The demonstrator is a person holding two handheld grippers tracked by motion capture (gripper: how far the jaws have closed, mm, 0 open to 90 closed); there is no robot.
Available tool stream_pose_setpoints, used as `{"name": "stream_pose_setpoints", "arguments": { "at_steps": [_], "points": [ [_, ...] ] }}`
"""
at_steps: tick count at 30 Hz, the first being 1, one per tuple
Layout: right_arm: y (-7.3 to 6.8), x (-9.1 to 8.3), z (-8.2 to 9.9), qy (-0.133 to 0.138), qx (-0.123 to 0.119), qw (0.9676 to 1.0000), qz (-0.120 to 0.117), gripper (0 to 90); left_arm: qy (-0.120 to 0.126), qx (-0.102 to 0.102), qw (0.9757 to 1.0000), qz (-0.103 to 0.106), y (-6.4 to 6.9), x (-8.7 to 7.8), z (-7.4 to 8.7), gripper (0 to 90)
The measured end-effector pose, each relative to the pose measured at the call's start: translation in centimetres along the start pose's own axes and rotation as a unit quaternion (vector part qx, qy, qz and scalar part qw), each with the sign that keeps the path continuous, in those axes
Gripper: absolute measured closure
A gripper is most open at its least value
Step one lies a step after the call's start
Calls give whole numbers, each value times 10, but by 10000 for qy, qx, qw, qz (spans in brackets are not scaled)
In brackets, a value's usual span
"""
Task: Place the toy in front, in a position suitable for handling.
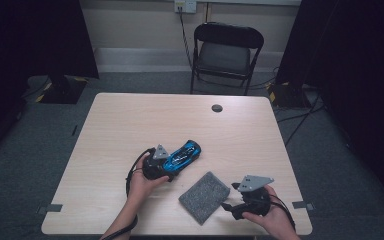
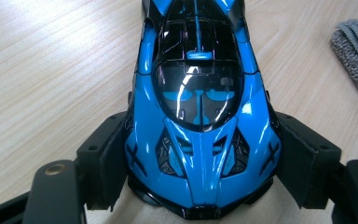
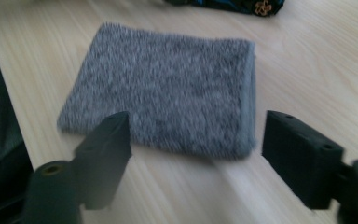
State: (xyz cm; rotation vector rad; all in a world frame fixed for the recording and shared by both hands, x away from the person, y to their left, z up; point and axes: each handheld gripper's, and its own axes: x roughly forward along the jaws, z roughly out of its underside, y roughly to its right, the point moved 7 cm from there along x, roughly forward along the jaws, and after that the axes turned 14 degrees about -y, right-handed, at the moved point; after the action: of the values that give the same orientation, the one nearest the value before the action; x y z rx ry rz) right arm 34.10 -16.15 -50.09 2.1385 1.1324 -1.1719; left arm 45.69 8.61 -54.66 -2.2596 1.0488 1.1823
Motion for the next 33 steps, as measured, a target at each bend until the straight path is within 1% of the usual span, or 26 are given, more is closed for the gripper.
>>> {"name": "stream_pose_setpoints", "arguments": {
  "at_steps": [1, 2, 4, 6, 8, 9, 10, 12, 13, 15, 16, 17, 20, 23, 24, 27, 29, 31, 33],
  "points": [
    [-2, 3, -8, 54, 58, 10000, -33, 267, -13, 11, 10000, -3, 0, 0, 0, 258],
    [-2, 5, -11, 83, 63, 9999, -62, 276, -6, -12, 10000, 6, 0, 0, 0, 258],
    [-5, 11, -17, 19, 34, 10000, -60, 294, -9, -4, 10000, 7, 0, 0, 0, 258],
    [-11, 20, -23, -77, -119, 9999, -59, 306, -10, -2, 10000, 7, 0, 0, 0, 257],
    [-16, 26, -26, -141, -172, 9997, -64, 325, -17, 9, 10000, -9, 0, 0, 1, 258],
    [-18, 28, -28, -146, -165, 9997, -89, 337, -1, -12, 10000, -1, 0, 0, 0, 258],
    [-20, 29, -29, -135, -146, 9997, -108, 339, -8, 18, 10000, -57, -1, -1, 0, 258],
    [-26, 31, -32, -116, -47, 9997, -189, 339, 5, 4, 10000, -58, -1, -1, 0, 258],
    [-29, 32, -32, -137, -48, 9996, -246, 335, 5, 3, 10000, -57, -1, -1, 0, 258],
    [-36, 36, -30, -278, -92, 9990, -326, 329, 6, 11, 10000, -58, -1, -1, 0, 257],
    [-37, 39, -29, -305, -95, 9991, -290, 326, 11, -32, 10000, 10, 1, 0, 0, 258],
    [-39, 42, -27, -364, -145, 9989, -269, 317, -17, 0, 10000, -2, 0, 0, 1, 257],
    [-39, 52, -20, -514, -182, 9984, -123, 303, -17, -1, 10000, 1, 0, 0, 1, 258],
    [-38, 55, -20, -496, -43, 9987, -112, 311, -6, -15, 10000, 5, 0, 0, 0, 258],
    [-38, 56, -21, -509, -32, 9987, -99, 321, -16, -1, 10000, 0, 0, 0, 1, 258],
    [-38, 56, -21, -546, 62, 9985, -15, 369, -9, -10, 10000, 3, 0, 0, 1, 257],
    [-39, 55, -22, -580, 119, 9982, 42, 435, -8, -11, 10000, 3, 0, 0, 1, 258],
    [-39, 54, -22, -563, 184, 9982, 58, 598, -4, -17, 10000, 5, 0, 0, 0, 257],
    [-36, 53, -22, -539, 319, 9980, 55, 664, -6, -16, 10000, 3, 0, 0, 0, 257]
  ]
}}
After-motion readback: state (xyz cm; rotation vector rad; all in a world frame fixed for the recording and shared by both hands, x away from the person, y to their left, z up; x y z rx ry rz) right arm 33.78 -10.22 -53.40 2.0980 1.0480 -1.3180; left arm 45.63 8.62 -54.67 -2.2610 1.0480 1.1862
